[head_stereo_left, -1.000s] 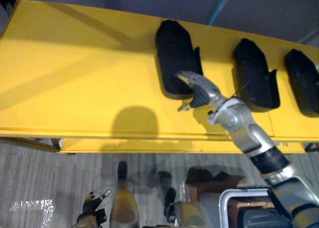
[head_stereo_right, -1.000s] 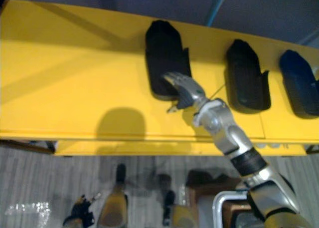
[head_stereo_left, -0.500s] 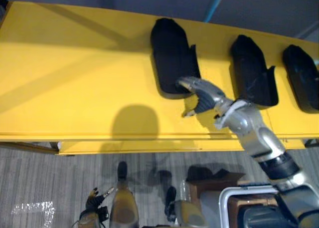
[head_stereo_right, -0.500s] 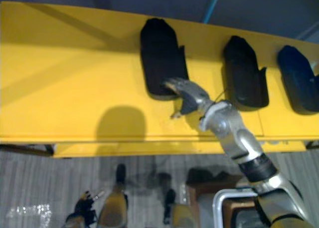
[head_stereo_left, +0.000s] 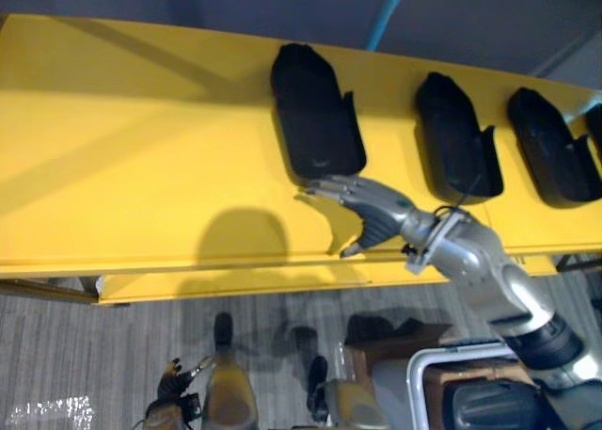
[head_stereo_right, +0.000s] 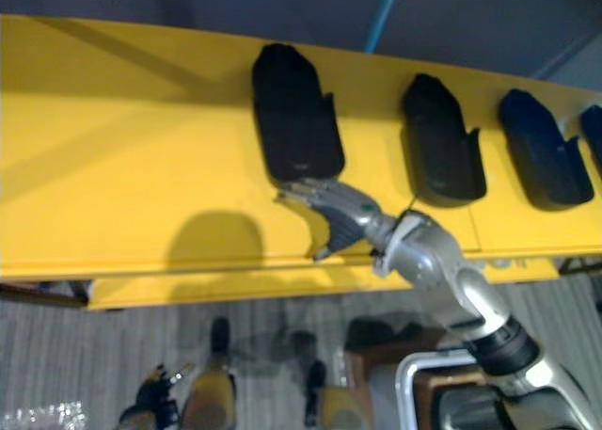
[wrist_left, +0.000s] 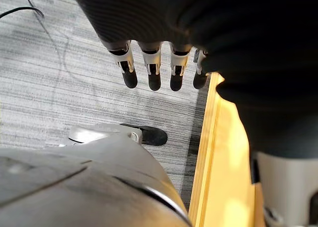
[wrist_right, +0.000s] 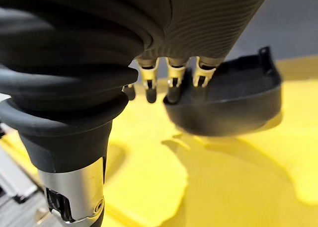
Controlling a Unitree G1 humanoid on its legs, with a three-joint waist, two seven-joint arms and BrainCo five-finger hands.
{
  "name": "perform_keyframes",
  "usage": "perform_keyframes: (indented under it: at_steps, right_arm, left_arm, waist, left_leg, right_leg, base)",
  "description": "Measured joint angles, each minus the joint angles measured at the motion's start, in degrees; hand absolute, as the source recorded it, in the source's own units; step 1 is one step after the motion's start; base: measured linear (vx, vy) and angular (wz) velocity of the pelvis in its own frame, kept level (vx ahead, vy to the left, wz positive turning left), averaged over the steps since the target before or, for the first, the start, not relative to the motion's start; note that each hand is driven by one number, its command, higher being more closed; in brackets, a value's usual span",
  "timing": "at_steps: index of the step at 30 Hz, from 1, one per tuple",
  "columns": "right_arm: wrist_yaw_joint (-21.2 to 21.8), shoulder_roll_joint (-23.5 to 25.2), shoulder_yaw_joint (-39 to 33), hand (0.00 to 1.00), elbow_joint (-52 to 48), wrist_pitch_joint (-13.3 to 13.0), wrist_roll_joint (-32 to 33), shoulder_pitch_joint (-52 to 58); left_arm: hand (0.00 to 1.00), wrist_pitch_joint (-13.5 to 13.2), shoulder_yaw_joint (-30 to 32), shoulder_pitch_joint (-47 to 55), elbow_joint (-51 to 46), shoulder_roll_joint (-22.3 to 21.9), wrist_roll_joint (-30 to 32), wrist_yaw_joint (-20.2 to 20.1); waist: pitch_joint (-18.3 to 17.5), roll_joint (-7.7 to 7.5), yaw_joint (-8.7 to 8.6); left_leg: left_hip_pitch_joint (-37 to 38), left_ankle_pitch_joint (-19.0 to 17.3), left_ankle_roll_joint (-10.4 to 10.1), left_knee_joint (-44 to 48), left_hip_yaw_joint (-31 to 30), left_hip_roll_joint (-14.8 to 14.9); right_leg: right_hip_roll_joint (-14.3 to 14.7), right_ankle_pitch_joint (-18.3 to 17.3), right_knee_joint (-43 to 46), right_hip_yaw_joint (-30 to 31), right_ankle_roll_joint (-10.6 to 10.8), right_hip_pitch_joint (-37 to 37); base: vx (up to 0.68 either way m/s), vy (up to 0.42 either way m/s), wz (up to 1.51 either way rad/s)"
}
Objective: Walk over and take plastic housings, then place them on the shelf
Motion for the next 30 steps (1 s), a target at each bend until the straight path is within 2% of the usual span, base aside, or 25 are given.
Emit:
perform_keyframes:
  at_steps: [9,12,15,17,20,26,30]
  right_arm:
    - [0.83,0.01,0.48,0.0,-0.89,-0.01,0.29,0.16]
    - [-0.2,0.06,0.69,0.0,-0.7,-0.01,0.36,0.38]
    - [-7.81,0.55,0.59,0.0,1.37,0.26,-0.21,0.39]
    - [-13.41,1.86,-0.39,0.0,2.07,0.74,-2.41,0.39]
    - [-16.38,3.12,-2.69,0.0,2.12,1.16,-2.44,0.44]
    - [-15.27,4.2,-4.15,0.0,4.02,1.36,-2.43,2.05]
    - [-11.64,4.42,-4.98,0.0,7.8,1.22,-2.34,2.43]
  left_arm:
    - [0.0,0.1,-0.04,0.0,-0.03,-0.01,0.0,0.15]
    - [0.0,0.09,-0.04,0.0,0.0,-0.02,0.03,0.15]
    - [0.0,0.08,-0.04,0.09,0.26,-0.09,0.06,0.15]
    - [0.0,0.05,-0.07,0.36,1.45,-0.3,0.1,0.15]
    - [0.0,0.05,-0.1,0.62,1.7,-0.79,0.13,0.15]
    - [0.0,0.08,-2.12,1.98,1.73,-0.82,0.67,0.12]
    - [0.0,0.06,-3.55,2.06,2.1,-0.75,0.67,0.04]
  waist:
    - [-0.26,-0.04,0.09]
    - [-0.27,-0.05,0.07]
    - [-0.82,0.02,0.1]
    - [-2.49,0.29,-0.02]
    - [-3.62,0.99,-0.13]
    - [-4.54,1.9,-1.28]
    - [-6.59,2.45,-1.56]
  left_leg:
    - [0.14,0.09,0.01,0.0,-0.21,-0.15]
    - [0.12,0.38,-0.35,0.01,-0.64,-0.19]
    - [-0.03,0.45,-0.45,0.01,-1.06,-0.19]
    - [-0.15,0.41,-0.43,-0.04,-1.05,-0.25]
    - [-0.2,0.37,-0.4,-0.06,-1.06,-0.22]
    - [0.05,0.18,-0.11,-0.16,-0.95,-0.21]
    - [0.85,0.33,-0.34,-0.18,-0.87,-0.27]
  right_leg:
    - [-0.08,-0.02,-0.24,0.0,-0.03,0.37]
    - [-0.07,0.14,-0.28,-0.26,0.23,0.55]
    - [-0.02,0.19,-0.38,-0.53,0.32,0.63]
    - [-0.05,0.2,-0.73,-0.54,0.32,0.64]
    - [-0.01,0.17,-0.86,-0.54,0.26,0.64]
    - [-0.04,-0.01,-1.35,-0.45,-0.03,0.74]
    - [-0.07,0.77,-2.23,-0.48,0.74,2.15]
  base:
    - [0.0,0.001,0.0]
    - [0.01,-0.006,0.05]
    - [0.01,-0.006,0.04]
    - [0.0,0.0,0.0]
    - [0.0,0.0,0.0]
    - [0.0,0.0,-0.01]
    - [0.03,-0.005,0.0]
